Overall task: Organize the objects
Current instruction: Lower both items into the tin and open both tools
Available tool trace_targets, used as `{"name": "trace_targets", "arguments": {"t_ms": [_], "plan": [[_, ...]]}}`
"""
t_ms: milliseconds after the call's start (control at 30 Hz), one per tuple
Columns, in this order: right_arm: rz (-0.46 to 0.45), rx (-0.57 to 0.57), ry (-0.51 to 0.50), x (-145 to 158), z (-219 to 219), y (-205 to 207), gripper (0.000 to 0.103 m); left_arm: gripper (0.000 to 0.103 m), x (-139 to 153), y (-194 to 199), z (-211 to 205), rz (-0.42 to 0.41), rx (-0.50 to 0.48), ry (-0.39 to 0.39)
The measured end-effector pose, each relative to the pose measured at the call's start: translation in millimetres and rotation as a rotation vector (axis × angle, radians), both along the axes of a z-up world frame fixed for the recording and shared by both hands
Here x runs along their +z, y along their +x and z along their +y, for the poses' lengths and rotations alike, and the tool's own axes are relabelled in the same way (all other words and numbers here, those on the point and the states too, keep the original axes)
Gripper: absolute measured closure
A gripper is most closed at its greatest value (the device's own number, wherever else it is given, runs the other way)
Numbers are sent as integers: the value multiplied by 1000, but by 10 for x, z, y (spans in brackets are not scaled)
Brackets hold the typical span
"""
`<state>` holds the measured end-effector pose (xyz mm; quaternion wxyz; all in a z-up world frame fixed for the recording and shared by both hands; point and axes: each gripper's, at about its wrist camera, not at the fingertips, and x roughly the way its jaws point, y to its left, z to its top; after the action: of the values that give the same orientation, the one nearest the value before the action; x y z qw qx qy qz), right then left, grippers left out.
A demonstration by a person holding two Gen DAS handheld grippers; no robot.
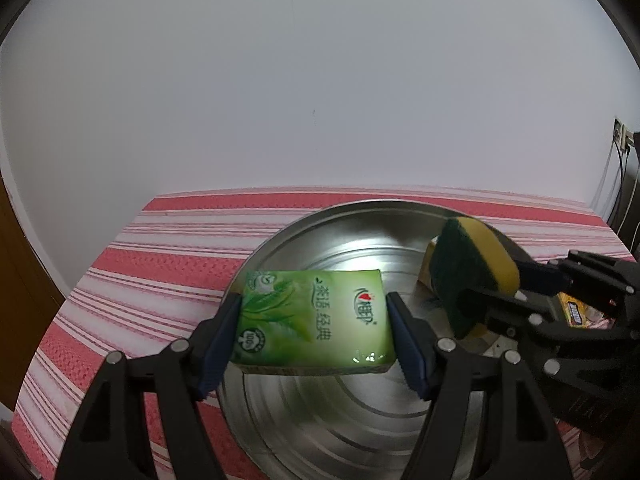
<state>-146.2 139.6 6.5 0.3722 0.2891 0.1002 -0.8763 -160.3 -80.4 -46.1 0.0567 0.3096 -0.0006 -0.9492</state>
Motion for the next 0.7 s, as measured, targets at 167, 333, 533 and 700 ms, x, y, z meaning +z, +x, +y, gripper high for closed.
{"name": "trace_targets", "arguments": {"t_ms": [167,333,533,700], "plan": [[-16,8,6,-67,-51,-5,65,32,-25,-15,-7,-6,0,1],[-23,4,3,-105,-88,-14,65,32,-40,-37,-1,-11,-5,-6],[-28,6,-4,-134,-114,-5,65,32,-39,-43,10,-13,-10,-10],[-30,0,-8,-66,49,67,65,32,-42,-45,10,-14,-7,-13]]}}
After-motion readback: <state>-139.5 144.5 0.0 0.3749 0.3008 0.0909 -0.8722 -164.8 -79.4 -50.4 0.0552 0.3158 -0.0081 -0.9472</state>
